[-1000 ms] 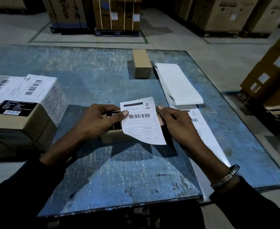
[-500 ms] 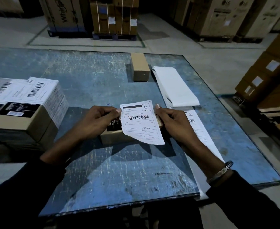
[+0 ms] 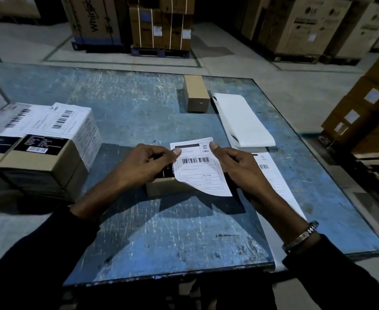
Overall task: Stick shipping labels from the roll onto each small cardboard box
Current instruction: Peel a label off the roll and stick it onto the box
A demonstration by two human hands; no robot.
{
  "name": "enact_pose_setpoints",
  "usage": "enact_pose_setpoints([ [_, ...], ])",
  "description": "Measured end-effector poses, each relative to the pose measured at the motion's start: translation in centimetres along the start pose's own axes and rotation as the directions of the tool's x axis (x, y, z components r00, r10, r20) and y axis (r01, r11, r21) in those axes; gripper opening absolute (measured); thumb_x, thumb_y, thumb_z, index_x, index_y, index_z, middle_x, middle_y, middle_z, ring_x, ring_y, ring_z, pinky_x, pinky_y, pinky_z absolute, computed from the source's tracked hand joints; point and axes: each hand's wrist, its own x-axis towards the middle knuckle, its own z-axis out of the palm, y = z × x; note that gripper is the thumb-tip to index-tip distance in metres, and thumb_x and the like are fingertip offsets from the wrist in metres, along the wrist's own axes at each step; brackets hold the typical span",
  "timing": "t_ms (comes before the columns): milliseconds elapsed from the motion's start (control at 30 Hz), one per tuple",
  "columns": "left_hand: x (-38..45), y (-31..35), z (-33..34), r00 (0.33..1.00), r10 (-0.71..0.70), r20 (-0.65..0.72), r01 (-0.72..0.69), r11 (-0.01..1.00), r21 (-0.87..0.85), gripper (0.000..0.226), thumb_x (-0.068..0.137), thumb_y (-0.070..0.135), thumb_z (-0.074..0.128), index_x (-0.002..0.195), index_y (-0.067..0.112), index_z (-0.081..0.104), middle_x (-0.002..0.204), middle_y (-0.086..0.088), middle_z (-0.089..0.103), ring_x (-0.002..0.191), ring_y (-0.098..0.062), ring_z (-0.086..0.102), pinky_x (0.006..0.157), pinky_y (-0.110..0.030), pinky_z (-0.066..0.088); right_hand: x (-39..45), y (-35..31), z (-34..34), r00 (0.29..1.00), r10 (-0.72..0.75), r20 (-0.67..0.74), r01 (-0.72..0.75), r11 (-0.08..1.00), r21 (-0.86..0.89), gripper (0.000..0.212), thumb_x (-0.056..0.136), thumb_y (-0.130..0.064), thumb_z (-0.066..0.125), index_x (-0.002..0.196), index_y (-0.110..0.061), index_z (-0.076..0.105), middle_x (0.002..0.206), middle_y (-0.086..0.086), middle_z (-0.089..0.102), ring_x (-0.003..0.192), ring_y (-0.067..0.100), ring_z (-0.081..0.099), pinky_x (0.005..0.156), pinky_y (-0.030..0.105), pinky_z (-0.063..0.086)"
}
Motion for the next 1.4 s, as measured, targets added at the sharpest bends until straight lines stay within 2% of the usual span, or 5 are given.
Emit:
enact_pose_setpoints([
  [567,-0.6,0.4,-4.0,0.837,0.044,0.545,-0.101,0.992,0.076,0.08,0.087,0.026,0.084,0.156,0.037,0.045,0.15,0.022,0.061,0.137,-0.003,0.059,0.113,-0.023,0.046,0.8,-1.7,0.5,0.983,0.029,0.181,0.05,0.906,-0.419,0.054,0.08,-0.078,0.074,0.109,-0.033,0.079,0.102,-0.019,0.08,0.087,-0.001,0.075,0.077,0.024,0.054],
  [833,-0.9,1.1,-3.6,0.881,0.067,0.468,-0.118,0.99,0.081,0.06,0.071,0.032,0.088,0.128,0.035,0.07,0.111,0.036,0.067,0.11,-0.002,0.066,0.091,-0.011,0.052,0.2,-3.1,0.0,0.997,0.072,0.017,-0.061,0.929,-0.366,0.073,0.102,-0.076,0.041,0.067,-0.017,0.067,0.072,-0.011,0.07,0.076,0.016,0.066,0.07,0.034,0.043],
  [1033,-0.7,0.8,-3.9,0.894,0.053,0.444,-0.104,0.99,0.092,0.058,0.065,0.05,0.096,0.117,0.052,0.072,0.11,0.022,0.065,0.106,-0.008,0.066,0.087,-0.016,0.053,-0.1,-3.4,2.7,0.992,0.113,0.063,-0.054,0.803,-0.594,0.111,0.075,-0.093,0.061,0.154,-0.018,0.044,0.155,0.0,0.057,0.134,0.024,0.059,0.104,0.039,0.049],
  [1267,-1.3,1.0,-3.8,0.921,0.026,0.388,-0.117,0.97,0.213,0.062,0.064,0.059,0.093,0.121,0.056,0.07,0.113,0.034,0.06,0.109,0.005,0.061,0.091,-0.013,0.051,0.3,-1.8,0.3,0.994,-0.034,-0.1,-0.018,0.878,-0.479,0.064,0.108,-0.051,0.055,0.163,-0.02,0.043,0.117,-0.007,0.069,0.134,0.018,0.059,0.097,0.026,0.038],
  [1400,-2.7,-1.2,-2.7,0.983,0.073,0.169,-0.14,0.895,0.425,0.108,0.059,0.088,0.075,0.155,0.046,0.048,0.127,0.024,0.055,0.125,-0.002,0.049,0.113,-0.034,0.043,-2.6,-2.3,1.4,0.886,-0.457,-0.074,0.309,0.702,-0.641,0.049,0.112,-0.044,0.049,0.158,-0.027,0.049,0.158,-0.007,0.055,0.148,0.01,0.044,0.12,0.032,0.037],
])
